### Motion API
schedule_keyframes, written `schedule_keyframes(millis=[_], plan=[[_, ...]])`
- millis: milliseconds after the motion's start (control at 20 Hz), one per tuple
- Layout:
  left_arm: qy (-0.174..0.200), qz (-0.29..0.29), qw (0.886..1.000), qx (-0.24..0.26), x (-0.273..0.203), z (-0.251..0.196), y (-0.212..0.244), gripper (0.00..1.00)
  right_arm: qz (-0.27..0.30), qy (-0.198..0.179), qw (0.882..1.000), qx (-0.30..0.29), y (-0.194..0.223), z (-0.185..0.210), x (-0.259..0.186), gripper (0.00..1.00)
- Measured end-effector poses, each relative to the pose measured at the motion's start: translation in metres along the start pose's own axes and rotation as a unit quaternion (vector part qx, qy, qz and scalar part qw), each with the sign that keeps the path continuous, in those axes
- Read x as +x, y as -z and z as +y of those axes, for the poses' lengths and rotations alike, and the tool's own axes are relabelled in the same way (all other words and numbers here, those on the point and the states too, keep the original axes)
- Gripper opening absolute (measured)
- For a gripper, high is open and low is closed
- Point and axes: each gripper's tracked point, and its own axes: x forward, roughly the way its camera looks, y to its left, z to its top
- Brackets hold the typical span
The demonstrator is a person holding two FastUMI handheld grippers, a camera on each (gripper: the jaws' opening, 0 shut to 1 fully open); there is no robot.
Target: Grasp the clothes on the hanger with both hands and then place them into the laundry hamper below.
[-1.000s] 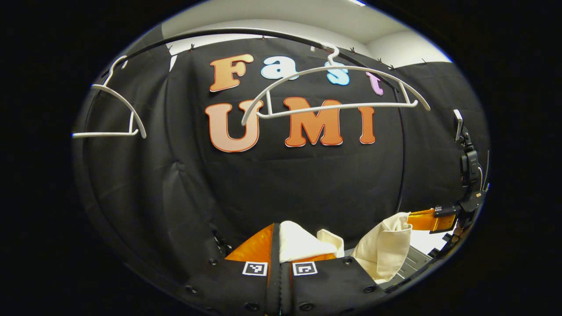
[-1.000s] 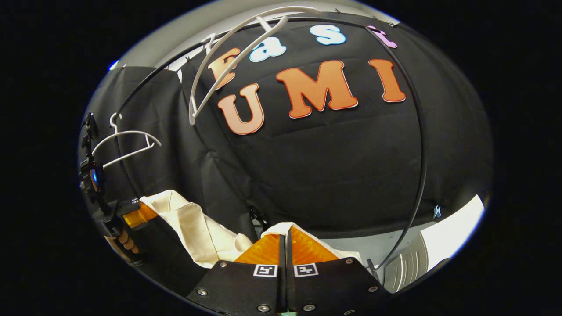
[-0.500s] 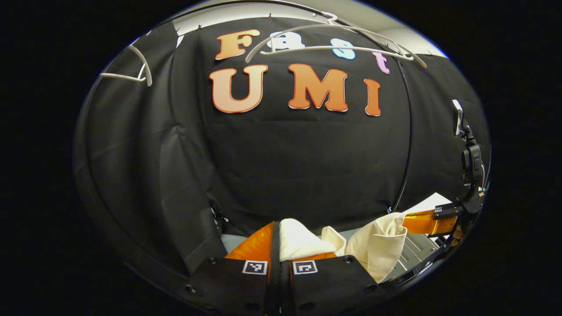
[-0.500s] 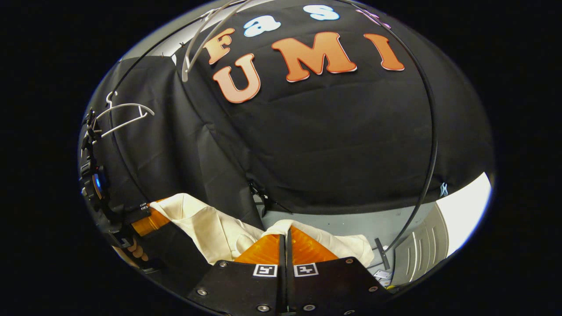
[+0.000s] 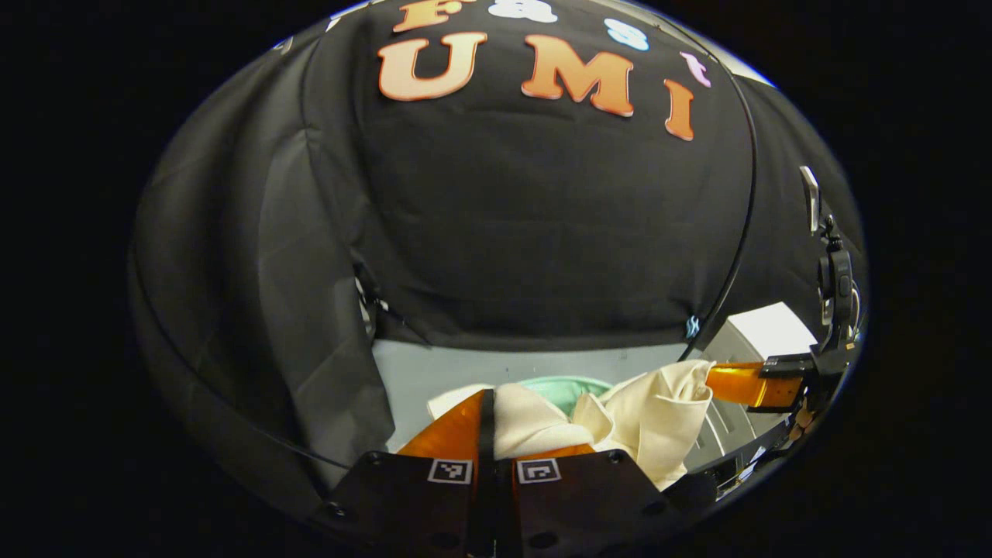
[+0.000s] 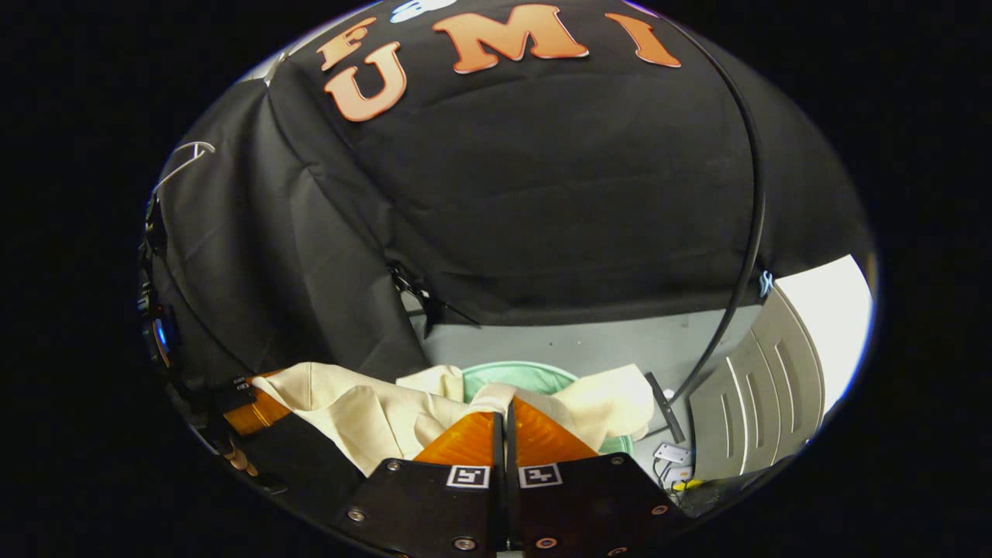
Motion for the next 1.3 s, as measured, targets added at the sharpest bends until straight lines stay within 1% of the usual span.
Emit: schedule_keyframes(millis=[200,400,550,700,800,850,900,950,1000,1050,1100,1150,1200,1250,1300], plan=[[-0.007,0.068,0.998,-0.011,0.040,0.000,0.061,0.07,0.039,0.020,0.999,-0.009,0.044,-0.019,0.035,0.00],[-0.015,0.129,0.991,-0.017,0.070,0.006,0.116,0.07,0.079,0.036,0.996,-0.012,0.081,-0.033,0.068,0.00],[-0.022,0.176,0.984,-0.017,0.084,0.001,0.151,0.07,0.118,0.043,0.992,-0.017,0.114,-0.045,0.088,0.03],[-0.029,0.222,0.974,-0.021,0.090,-0.002,0.182,0.08,0.147,0.044,0.988,-0.015,0.137,-0.048,0.102,0.05],[-0.037,0.246,0.968,-0.014,0.092,0.000,0.198,0.06,0.163,0.048,0.985,-0.016,0.150,-0.054,0.107,0.07],[-0.035,0.254,0.966,-0.009,0.097,-0.002,0.207,0.11,0.171,0.054,0.984,-0.019,0.156,-0.057,0.110,0.08],[-0.031,0.261,0.965,-0.006,0.096,-0.006,0.211,0.10,0.178,0.063,0.982,-0.024,0.160,-0.059,0.112,0.10],[-0.026,0.265,0.964,-0.006,0.095,-0.011,0.214,0.13,0.185,0.070,0.980,-0.028,0.164,-0.062,0.112,0.12],[-0.023,0.268,0.963,-0.011,0.095,-0.016,0.216,0.19,0.190,0.073,0.979,-0.028,0.169,-0.063,0.112,0.18],[-0.020,0.271,0.962,-0.019,0.097,-0.017,0.218,0.31,0.193,0.073,0.978,-0.026,0.169,-0.062,0.109,0.22],[-0.019,0.272,0.962,-0.025,0.095,-0.019,0.217,0.38,0.194,0.072,0.978,-0.022,0.171,-0.063,0.108,0.28],[-0.018,0.272,0.962,-0.032,0.094,-0.020,0.216,0.44,0.193,0.071,0.978,-0.017,0.169,-0.063,0.106,0.31],[-0.017,0.273,0.961,-0.037,0.092,-0.023,0.214,0.46,0.190,0.066,0.980,-0.011,0.167,-0.060,0.105,0.36],[-0.018,0.273,0.961,-0.041,0.090,-0.021,0.216,0.63,0.184,0.063,0.981,-0.009,0.163,-0.058,0.104,0.40],[-0.024,0.268,0.962,-0.043,0.089,-0.020,0.214,0.81,0.177,0.061,0.982,-0.009,0.157,-0.058,0.101,0.41]])
